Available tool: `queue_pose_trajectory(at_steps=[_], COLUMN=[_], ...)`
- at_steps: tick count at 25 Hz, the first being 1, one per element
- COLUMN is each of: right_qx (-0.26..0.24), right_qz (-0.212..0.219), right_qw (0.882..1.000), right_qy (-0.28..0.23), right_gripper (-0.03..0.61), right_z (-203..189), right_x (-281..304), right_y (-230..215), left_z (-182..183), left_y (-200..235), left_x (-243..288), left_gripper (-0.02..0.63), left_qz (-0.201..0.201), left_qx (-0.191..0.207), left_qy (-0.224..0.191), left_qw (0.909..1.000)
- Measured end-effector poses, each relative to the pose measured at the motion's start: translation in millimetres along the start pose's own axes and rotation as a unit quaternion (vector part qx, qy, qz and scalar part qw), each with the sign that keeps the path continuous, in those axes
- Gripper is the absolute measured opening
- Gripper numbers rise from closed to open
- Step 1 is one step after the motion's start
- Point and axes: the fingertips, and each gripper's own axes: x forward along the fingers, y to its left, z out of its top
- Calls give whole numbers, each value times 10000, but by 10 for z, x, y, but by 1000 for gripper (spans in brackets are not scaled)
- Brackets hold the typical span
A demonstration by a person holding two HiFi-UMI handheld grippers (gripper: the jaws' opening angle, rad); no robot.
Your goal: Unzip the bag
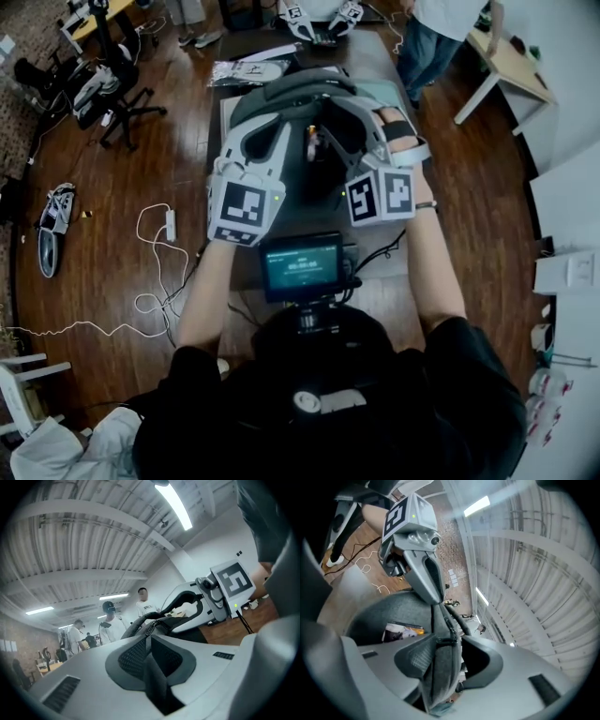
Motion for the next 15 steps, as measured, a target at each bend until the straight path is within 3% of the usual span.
queue_pose_trajectory(at_steps=[4, 7, 15], right_qx=[0, -254, -50], right_qz=[-41, 74, -376], right_qw=[9998, 9996, 9988], right_qy=[-177, -109, -304], right_gripper=[189, 189, 189], right_z=[111, 75, 167], right_x=[-52, 5, -57], right_y=[-78, 25, -213], left_z=[-64, -179, -231], left_y=[22, 62, 46], left_x=[-1, 24, 76], left_gripper=[126, 127, 61], left_qz=[16, 57, -238], left_qx=[752, 1339, 1293], left_qy=[341, 651, 938], left_qw=[9966, 9888, 9869])
